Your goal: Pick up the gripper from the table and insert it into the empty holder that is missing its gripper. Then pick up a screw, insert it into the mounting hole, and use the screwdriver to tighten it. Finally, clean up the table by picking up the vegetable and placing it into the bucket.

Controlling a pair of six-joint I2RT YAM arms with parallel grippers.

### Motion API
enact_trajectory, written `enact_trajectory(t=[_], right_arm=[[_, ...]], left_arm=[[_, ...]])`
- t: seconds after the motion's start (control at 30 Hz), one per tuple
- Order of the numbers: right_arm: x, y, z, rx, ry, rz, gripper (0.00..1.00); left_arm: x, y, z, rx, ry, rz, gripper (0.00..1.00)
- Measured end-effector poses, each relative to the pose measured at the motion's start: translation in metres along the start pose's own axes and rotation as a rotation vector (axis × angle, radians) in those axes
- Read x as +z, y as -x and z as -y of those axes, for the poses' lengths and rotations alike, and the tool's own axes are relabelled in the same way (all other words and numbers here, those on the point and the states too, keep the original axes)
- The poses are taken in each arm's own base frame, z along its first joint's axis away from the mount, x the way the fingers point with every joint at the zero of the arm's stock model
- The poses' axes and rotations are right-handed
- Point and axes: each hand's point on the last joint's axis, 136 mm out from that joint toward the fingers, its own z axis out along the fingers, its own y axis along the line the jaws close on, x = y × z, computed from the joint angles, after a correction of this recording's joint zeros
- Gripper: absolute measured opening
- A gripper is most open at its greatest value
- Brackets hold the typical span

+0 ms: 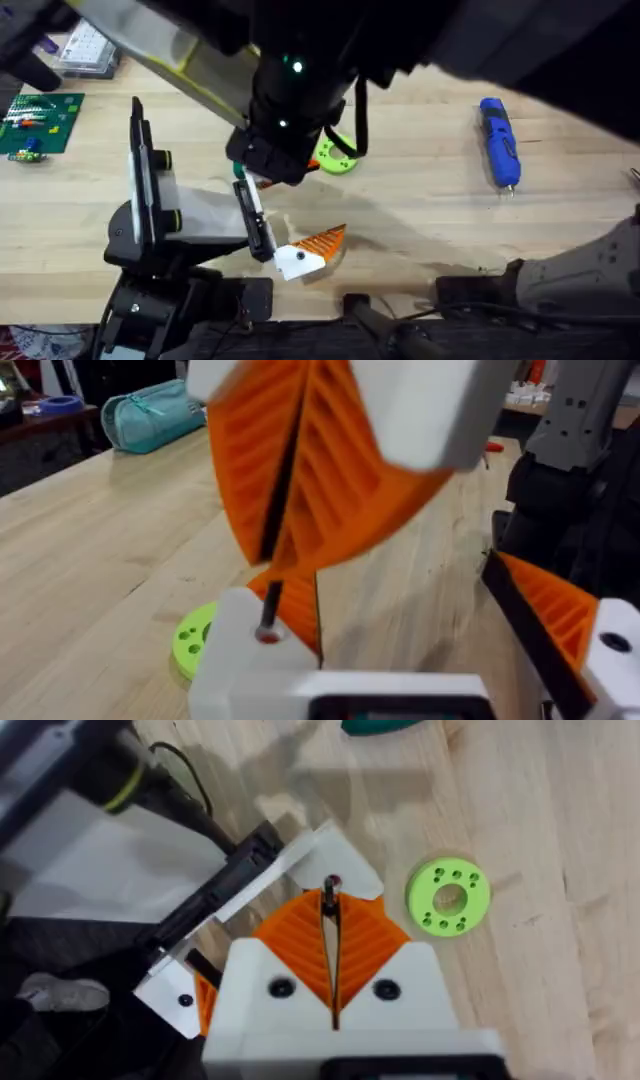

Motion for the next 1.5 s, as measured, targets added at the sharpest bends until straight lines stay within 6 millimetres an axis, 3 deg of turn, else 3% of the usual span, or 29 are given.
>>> enact_trajectory(t=[0.2, 0.7, 1.03, 1.5], right_arm=[[-0.014, 0.007, 0.000, -0.001, -0.003, 0.034, 0.009], [-0.015, -0.002, -0.001, 0.000, 0.000, -0.005, 0.009], [0.010, -0.001, 0.000, 0.001, 0.006, -0.059, 0.009], [0.010, -0.002, 0.007, 0.000, -0.031, -0.066, 0.009]], left_arm=[[0.000, 0.000, 0.000, 0.000, 0.000, 0.000, 0.988], [0.000, 0.000, 0.000, 0.000, 0.000, 0.000, 0.988], [0.000, 0.000, 0.000, -0.005, 0.000, -0.001, 0.988], [0.000, 0.000, 0.000, -0.004, 0.000, 0.000, 0.988]])
